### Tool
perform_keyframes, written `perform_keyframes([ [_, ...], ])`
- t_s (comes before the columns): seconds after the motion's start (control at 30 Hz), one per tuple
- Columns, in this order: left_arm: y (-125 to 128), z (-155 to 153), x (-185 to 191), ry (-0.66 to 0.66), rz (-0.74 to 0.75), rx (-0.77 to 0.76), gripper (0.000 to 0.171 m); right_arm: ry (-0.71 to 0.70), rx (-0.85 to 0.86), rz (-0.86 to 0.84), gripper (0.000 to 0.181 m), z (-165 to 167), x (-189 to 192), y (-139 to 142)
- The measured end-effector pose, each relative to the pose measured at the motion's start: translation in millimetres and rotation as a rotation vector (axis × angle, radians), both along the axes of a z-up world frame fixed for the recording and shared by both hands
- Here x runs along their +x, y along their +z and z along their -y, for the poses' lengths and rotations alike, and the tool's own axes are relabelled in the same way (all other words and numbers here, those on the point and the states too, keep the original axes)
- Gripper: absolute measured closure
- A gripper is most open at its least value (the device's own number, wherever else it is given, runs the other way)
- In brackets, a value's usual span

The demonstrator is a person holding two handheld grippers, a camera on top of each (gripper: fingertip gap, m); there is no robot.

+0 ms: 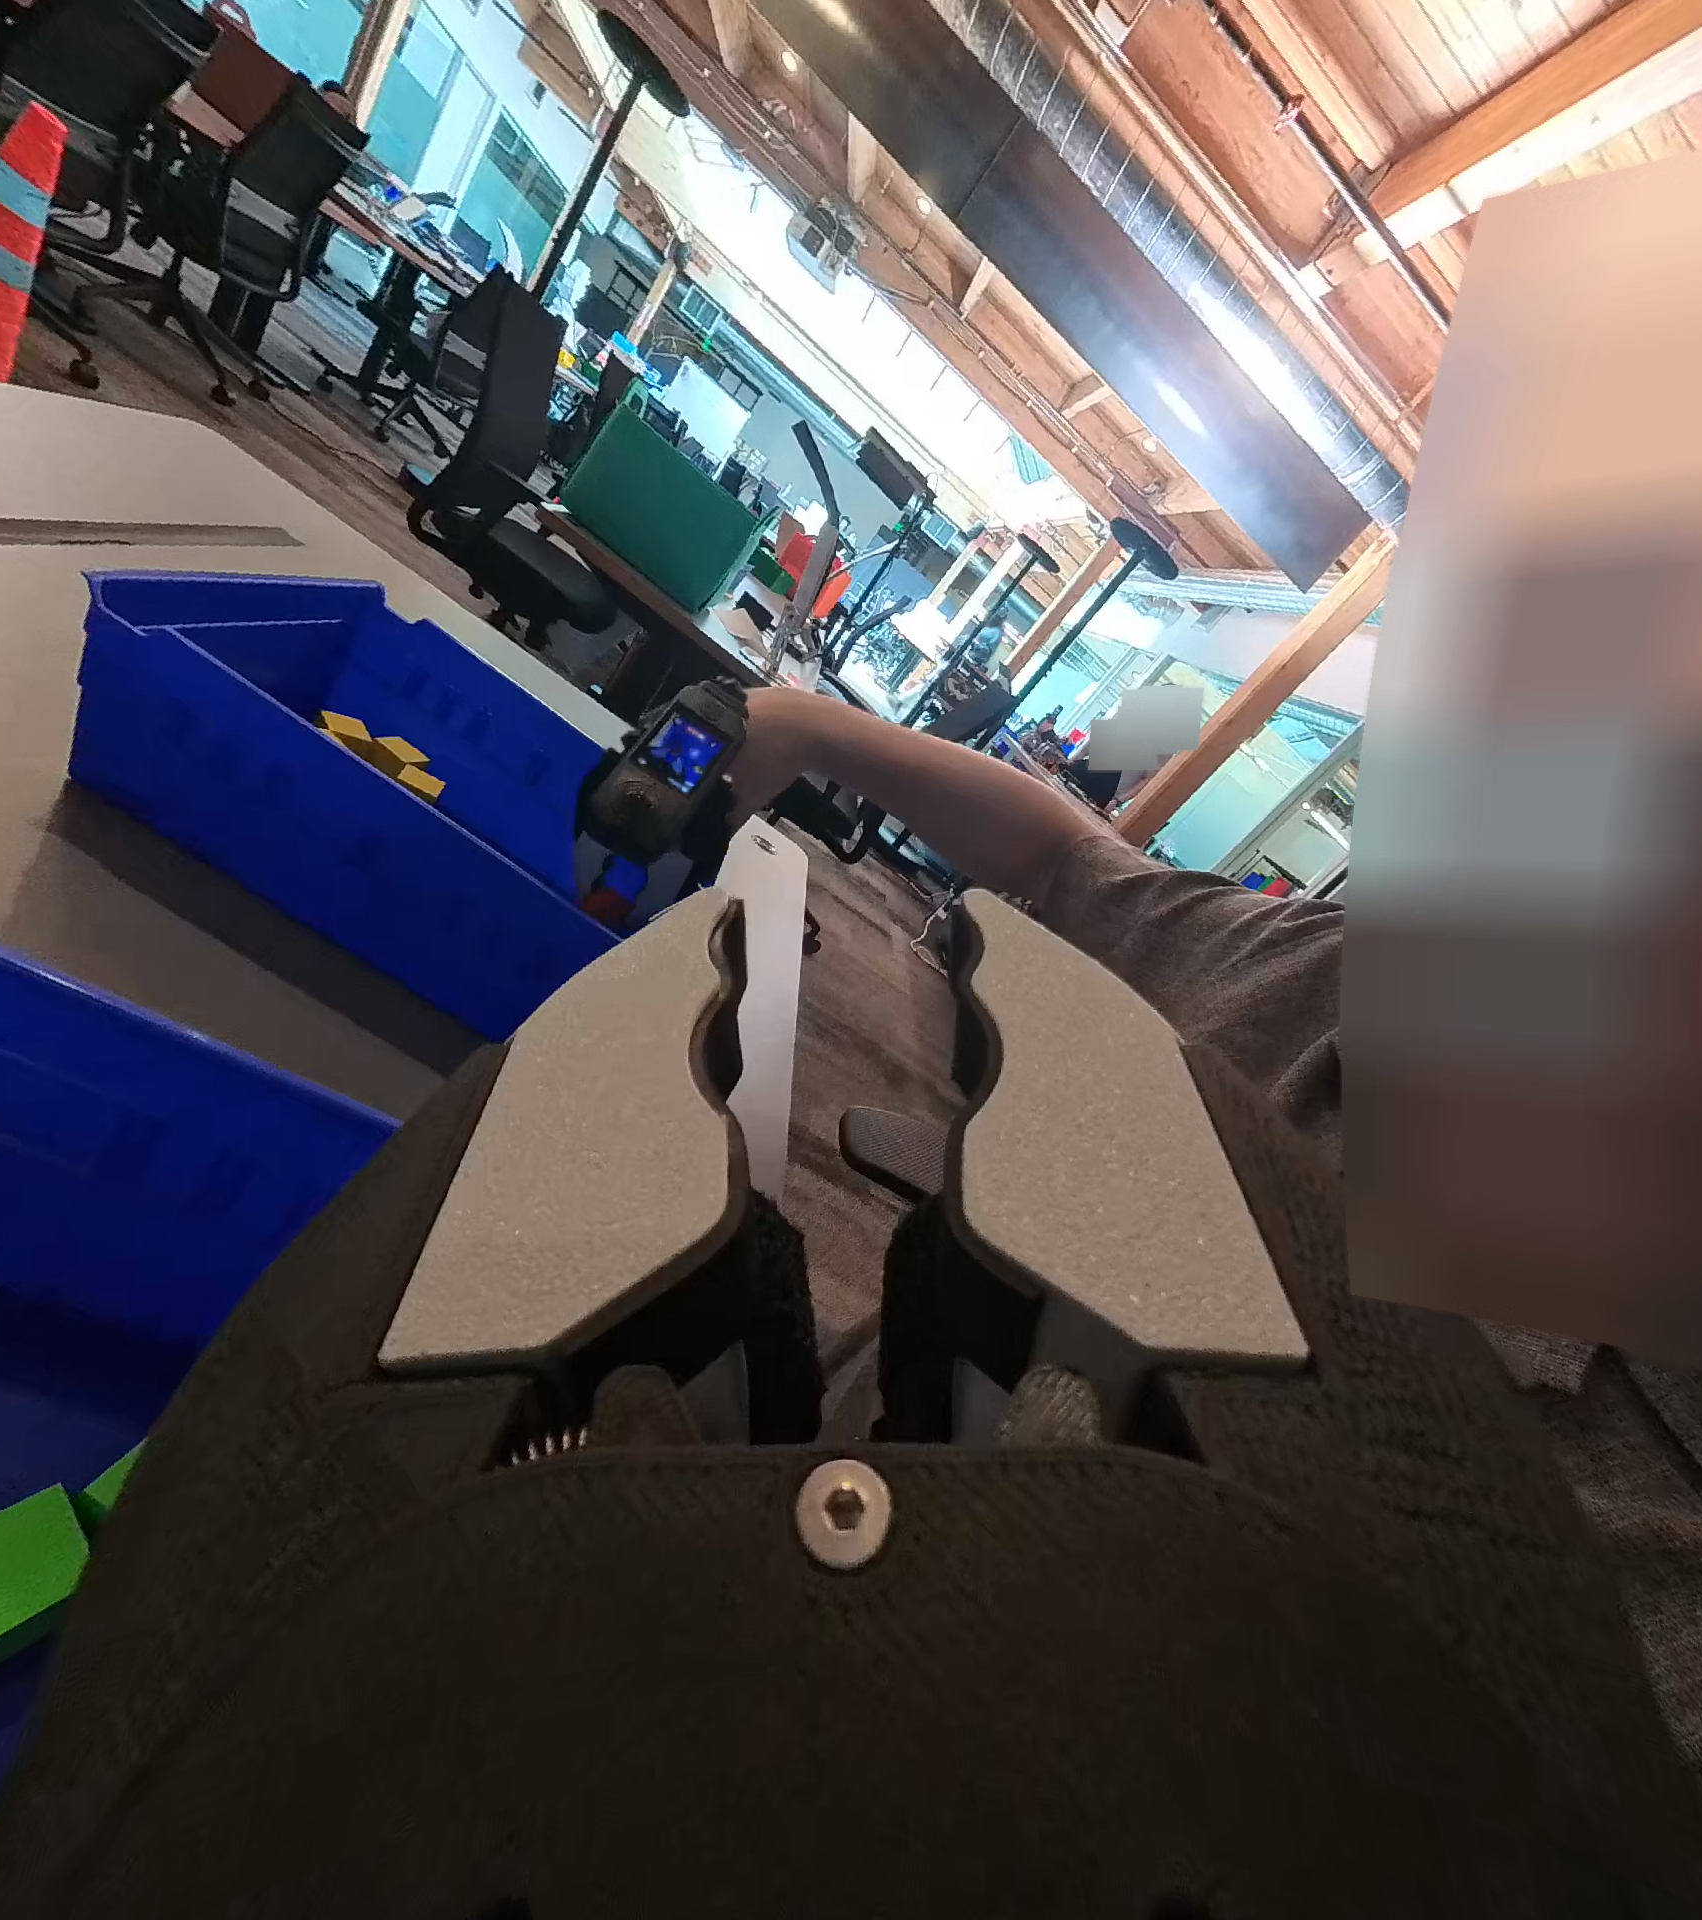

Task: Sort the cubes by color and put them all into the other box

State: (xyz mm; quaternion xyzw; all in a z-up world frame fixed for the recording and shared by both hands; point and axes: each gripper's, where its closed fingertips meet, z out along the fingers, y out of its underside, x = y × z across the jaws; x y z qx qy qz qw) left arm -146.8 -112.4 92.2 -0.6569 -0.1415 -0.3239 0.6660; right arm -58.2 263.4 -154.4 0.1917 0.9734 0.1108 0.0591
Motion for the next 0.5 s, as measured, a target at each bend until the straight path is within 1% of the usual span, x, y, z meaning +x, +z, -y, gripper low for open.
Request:
perform_keyframes([
  [0.1,0,2,0,0.006,-0.005,-0.005,0.134,-0.008,0.056,0.033,0.152,-5,3,-5],
  [0.17,0,4,0,0.01,-0.007,-0.012,0.134,-0.026,0.062,0.051,0.151,-4,5,-5],
  [0.3,0,8,0,0.023,-0.012,-0.017,0.134,-0.056,0.033,0.021,0.137,-3,1,3],
  [0.37,0,10,-1,0.028,-0.014,-0.025,0.134,-0.076,-0.007,-0.029,0.137,0,-7,17],
  [0.43,-3,9,-2,0.033,-0.019,-0.048,0.134,-0.091,-0.069,-0.11,0.137,6,-17,38],
  [0.5,-15,6,-9,0.061,-0.037,-0.133,0.134,-0.094,-0.156,-0.221,0.136,18,-29,65],
])
